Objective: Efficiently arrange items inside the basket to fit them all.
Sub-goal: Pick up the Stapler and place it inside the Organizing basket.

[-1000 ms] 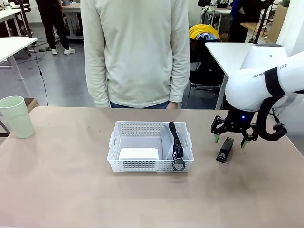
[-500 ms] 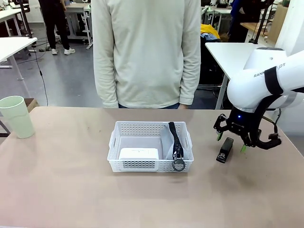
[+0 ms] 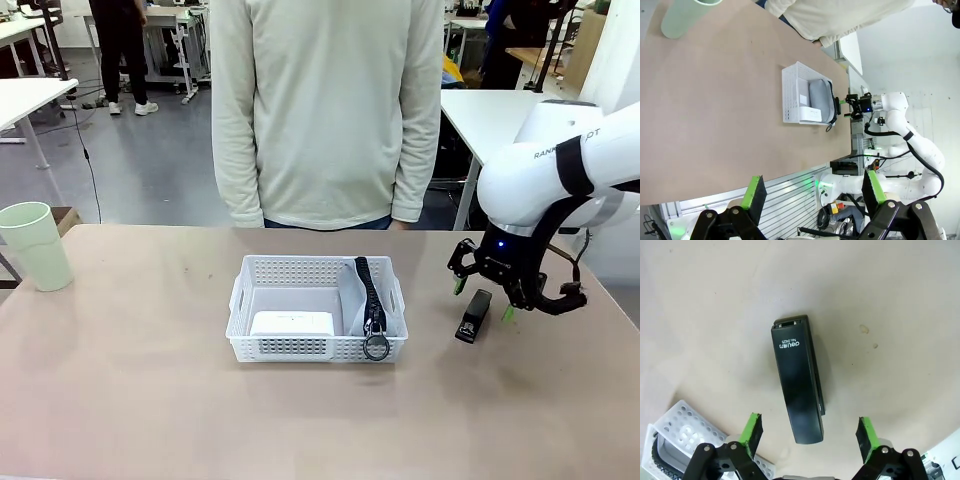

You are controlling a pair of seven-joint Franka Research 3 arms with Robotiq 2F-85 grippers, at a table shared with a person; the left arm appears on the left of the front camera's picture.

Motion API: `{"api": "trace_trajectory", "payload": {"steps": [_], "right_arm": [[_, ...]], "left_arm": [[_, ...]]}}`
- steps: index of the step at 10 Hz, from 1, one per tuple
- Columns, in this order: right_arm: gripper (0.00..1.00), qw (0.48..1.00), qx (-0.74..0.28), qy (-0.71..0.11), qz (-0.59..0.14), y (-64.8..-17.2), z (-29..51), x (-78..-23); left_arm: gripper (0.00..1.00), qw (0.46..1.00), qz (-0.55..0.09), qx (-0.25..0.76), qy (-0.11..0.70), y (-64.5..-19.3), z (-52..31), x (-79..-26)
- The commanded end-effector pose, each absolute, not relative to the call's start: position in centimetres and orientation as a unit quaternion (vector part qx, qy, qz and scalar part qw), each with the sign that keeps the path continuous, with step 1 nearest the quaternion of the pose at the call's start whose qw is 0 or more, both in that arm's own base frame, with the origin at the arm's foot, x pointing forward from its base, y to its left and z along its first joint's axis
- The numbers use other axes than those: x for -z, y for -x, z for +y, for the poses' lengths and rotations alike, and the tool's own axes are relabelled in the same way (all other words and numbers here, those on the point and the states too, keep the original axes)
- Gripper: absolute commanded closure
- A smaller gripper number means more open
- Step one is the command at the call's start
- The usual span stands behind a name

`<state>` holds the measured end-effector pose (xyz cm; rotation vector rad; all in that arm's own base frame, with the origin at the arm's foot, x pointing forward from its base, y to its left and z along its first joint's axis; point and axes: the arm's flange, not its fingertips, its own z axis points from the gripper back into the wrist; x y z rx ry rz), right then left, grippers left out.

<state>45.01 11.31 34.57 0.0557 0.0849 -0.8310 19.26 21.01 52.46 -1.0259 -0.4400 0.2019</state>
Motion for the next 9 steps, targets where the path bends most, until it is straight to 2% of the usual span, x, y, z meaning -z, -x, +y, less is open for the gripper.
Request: {"api": "trace_trajectory", "payload": {"steps": [1,4,9], "right_arm": [[0.0,0.915,0.399,-0.033,0.048,-46.0,11.8,-33.0],[0.0,0.914,0.403,-0.009,0.044,-46.8,12.8,-29.7],[0.0,0.912,0.408,0.007,0.04,-47.0,13.1,-29.2]], "left_arm": [[0.0,0.838,-0.218,-0.085,0.494,-19.3,21.1,-52.6],[0.0,0.838,-0.218,-0.085,0.494,-19.3,21.1,-52.6],[0.0,0.838,-0.218,-0.085,0.494,-19.3,21.1,-52.6]]}}
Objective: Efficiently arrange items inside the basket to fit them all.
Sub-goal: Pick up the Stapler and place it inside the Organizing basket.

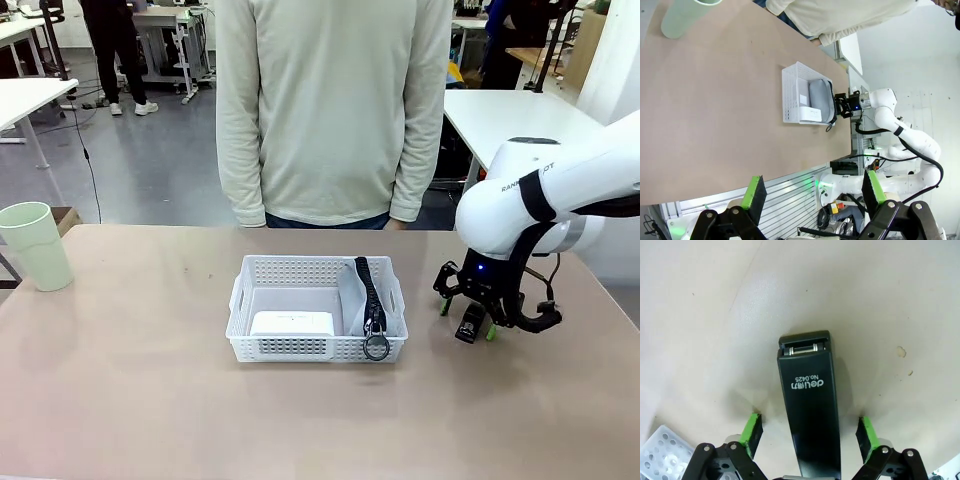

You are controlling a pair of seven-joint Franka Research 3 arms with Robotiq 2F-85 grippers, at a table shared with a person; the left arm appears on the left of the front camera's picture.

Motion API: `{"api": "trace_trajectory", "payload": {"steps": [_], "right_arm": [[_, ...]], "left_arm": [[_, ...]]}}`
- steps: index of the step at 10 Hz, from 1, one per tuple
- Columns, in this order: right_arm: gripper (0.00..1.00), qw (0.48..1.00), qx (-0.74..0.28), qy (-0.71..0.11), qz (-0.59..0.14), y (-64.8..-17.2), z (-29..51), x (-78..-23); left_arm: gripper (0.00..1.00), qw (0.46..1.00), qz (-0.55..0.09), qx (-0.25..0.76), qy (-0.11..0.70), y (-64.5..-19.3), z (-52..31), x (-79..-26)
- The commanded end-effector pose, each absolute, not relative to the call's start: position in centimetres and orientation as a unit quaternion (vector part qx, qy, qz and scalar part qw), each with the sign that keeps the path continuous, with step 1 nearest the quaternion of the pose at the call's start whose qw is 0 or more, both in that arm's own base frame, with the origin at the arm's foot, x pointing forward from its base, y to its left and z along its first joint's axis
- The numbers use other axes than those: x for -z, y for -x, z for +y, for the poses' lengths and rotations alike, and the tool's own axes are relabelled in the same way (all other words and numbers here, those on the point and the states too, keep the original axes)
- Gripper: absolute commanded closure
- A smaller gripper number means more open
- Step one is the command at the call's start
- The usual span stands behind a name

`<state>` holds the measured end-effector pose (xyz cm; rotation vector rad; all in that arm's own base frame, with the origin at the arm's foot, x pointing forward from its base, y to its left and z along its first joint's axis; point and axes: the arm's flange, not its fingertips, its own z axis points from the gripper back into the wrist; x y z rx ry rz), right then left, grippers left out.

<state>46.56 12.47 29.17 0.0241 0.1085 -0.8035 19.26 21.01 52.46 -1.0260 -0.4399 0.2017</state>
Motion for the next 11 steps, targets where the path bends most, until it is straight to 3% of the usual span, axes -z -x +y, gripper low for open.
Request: {"api": "trace_trajectory", "payload": {"steps": [1,2,3,4,5,8,9,11], "right_arm": [[0.0,0.912,0.409,0.008,0.041,-47.02,13.08,-29.17],[0.18,0.911,0.411,0.016,0.029,-47.0,12.98,-29.35],[0.5,0.911,0.411,0.019,0.026,-46.9,12.95,-29.59],[0.68,0.911,0.41,0.02,0.034,-46.98,12.93,-29.56],[0.99,0.912,0.408,0.025,0.038,-46.93,13.0,-29.54],[1.0,0.914,0.403,0.03,0.041,-47.04,13.17,-29.57],[0.96,0.915,0.399,0.035,0.043,-47.05,13.25,-29.61],[1.0,0.917,0.394,0.043,0.049,-47.04,13.24,-29.57]], "left_arm": [[0.0,0.838,-0.218,-0.085,0.494,-19.32,21.07,-52.55],[0.0,0.838,-0.218,-0.085,0.494,-19.32,21.07,-52.55],[0.0,0.838,-0.218,-0.085,0.494,-19.32,21.07,-52.55],[0.0,0.838,-0.218,-0.085,0.494,-19.32,21.07,-52.55],[0.0,0.838,-0.218,-0.085,0.494,-19.32,21.07,-52.55],[0.0,0.838,-0.218,-0.085,0.494,-19.32,21.07,-52.55],[0.0,0.838,-0.218,-0.085,0.494,-19.32,21.07,-52.55],[0.0,0.838,-0.218,-0.085,0.494,-19.32,21.07,-52.55]]}}
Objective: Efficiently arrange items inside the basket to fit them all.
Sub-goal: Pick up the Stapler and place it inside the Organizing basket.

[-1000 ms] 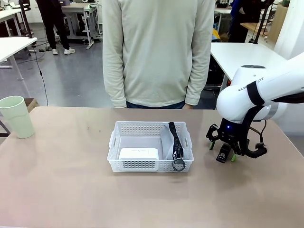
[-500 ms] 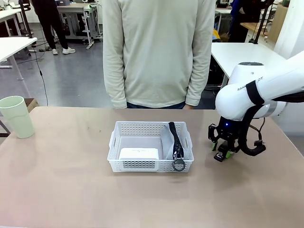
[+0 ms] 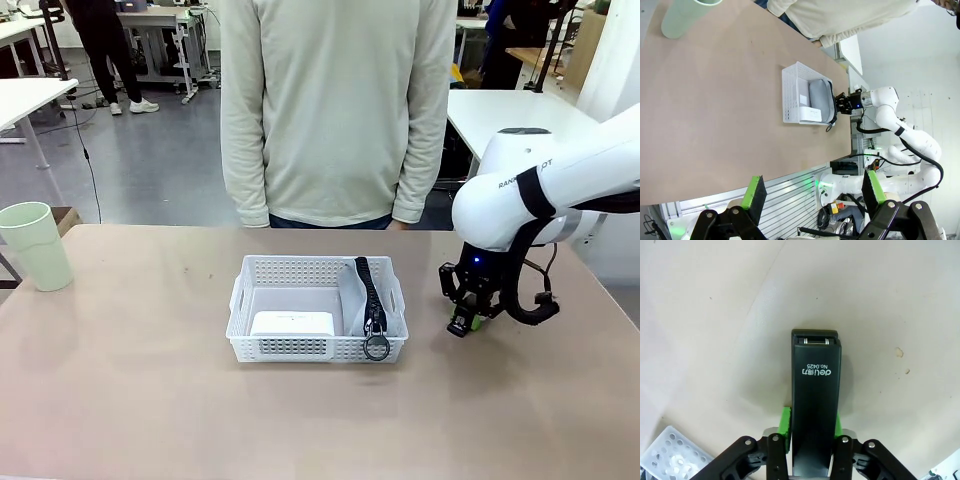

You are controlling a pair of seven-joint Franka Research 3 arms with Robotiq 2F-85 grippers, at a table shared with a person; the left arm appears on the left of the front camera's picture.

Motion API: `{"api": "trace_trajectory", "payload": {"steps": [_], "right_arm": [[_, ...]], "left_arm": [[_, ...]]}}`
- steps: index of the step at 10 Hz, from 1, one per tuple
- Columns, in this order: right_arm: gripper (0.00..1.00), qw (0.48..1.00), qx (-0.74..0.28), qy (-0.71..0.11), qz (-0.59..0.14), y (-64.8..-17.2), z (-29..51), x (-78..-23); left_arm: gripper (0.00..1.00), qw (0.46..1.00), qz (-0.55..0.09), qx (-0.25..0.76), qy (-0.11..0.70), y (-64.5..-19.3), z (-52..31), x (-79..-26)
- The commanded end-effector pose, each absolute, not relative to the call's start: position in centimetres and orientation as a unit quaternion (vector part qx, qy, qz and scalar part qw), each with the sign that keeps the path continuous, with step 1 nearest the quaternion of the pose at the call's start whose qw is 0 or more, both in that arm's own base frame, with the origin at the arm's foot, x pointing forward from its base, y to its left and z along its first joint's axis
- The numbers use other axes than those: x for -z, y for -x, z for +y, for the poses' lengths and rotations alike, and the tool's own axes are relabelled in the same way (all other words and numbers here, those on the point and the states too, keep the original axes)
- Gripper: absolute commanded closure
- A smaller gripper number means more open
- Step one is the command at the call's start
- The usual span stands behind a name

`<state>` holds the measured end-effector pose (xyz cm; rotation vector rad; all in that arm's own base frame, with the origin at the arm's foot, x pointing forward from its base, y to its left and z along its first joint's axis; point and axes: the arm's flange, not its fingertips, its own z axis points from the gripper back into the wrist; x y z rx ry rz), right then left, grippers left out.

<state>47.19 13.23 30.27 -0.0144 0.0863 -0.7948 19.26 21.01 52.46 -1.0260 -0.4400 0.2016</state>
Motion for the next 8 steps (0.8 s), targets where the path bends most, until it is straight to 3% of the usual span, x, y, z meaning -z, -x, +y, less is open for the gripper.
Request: {"api": "trace_trajectory", "payload": {"steps": [1,3,5,8], "right_arm": [[1.0,0.919,0.387,0.041,0.054,-47.0,13.2,-29.5],[1.0,0.928,0.367,0.045,0.047,-46.9,12.8,-30.6],[1.0,0.958,0.28,0.048,0.028,-45.7,12.2,-35.5],[1.0,0.998,0.043,0.036,-0.015,-39.1,13.1,-45.3]], "left_arm": [[0.0,0.838,-0.218,-0.085,0.494,-19.3,21.1,-52.6],[0.0,0.838,-0.218,-0.085,0.494,-19.3,21.1,-52.6],[0.0,0.838,-0.218,-0.085,0.494,-19.3,21.1,-52.6],[0.0,0.838,-0.218,-0.085,0.494,-19.3,21.1,-52.6]]}}
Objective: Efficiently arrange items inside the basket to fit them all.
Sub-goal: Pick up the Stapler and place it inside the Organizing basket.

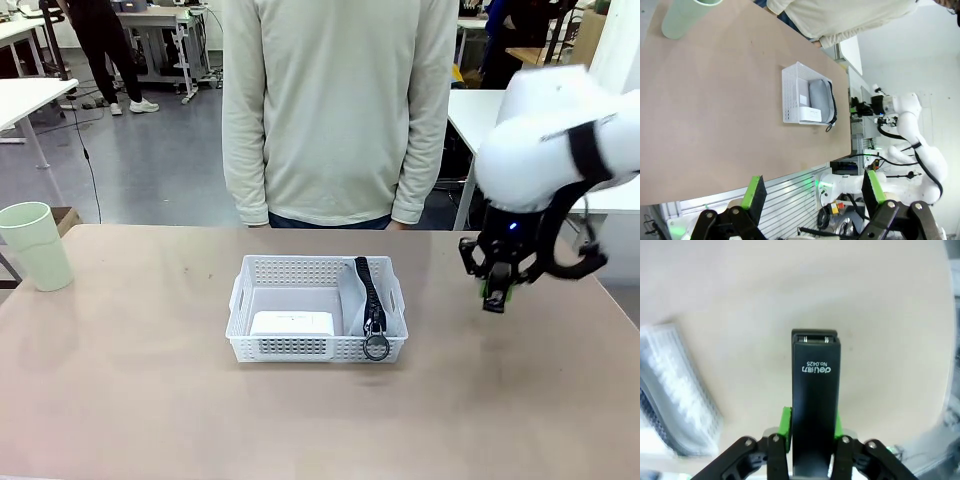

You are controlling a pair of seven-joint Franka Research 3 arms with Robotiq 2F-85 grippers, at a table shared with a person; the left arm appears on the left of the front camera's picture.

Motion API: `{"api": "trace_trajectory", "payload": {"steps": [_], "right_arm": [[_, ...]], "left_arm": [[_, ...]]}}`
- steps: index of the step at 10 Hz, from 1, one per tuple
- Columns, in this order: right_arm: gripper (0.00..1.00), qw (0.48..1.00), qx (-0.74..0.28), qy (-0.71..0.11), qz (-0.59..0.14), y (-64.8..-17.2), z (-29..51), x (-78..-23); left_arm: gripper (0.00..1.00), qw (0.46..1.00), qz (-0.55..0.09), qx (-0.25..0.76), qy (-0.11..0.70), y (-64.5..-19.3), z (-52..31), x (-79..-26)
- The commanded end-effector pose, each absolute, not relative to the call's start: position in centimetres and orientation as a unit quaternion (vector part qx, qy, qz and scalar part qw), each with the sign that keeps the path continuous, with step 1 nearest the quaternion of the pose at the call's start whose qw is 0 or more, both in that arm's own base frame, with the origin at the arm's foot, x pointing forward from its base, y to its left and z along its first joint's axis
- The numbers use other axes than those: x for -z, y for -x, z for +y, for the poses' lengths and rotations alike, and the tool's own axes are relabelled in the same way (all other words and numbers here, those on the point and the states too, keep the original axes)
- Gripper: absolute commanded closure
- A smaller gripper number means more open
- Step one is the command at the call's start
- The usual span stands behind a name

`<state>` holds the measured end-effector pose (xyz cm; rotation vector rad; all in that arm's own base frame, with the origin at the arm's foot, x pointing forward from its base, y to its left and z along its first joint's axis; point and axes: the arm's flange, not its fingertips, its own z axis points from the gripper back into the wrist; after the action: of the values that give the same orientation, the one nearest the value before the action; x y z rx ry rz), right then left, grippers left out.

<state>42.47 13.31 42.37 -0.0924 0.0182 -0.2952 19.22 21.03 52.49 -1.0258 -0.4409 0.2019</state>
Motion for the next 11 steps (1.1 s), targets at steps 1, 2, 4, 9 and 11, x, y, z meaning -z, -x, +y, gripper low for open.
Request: {"api": "trace_trajectory", "payload": {"steps": [1,2,4,9,11], "right_arm": [[1.0,0.998,-0.052,0.032,-0.022,-37.1,13.2,-46.7],[1.0,0.982,-0.187,0.015,-0.017,-34.8,12.6,-48.2],[1.0,0.957,-0.287,-0.036,-0.018,-33.6,10.7,-48.5],[0.63,0.978,-0.206,-0.003,-0.029,-33.1,12.0,-49.0],[0.63,0.969,-0.235,0.013,-0.074,-33.8,13.4,-49.0]], "left_arm": [[0.0,0.838,-0.218,-0.085,0.494,-19.3,21.1,-52.6],[0.0,0.838,-0.218,-0.085,0.494,-19.3,21.1,-52.6],[0.0,0.838,-0.218,-0.085,0.494,-19.3,21.1,-52.6],[0.0,0.838,-0.218,-0.085,0.494,-19.3,21.1,-52.6],[0.0,0.838,-0.218,-0.085,0.494,-19.3,21.1,-52.6]]}}
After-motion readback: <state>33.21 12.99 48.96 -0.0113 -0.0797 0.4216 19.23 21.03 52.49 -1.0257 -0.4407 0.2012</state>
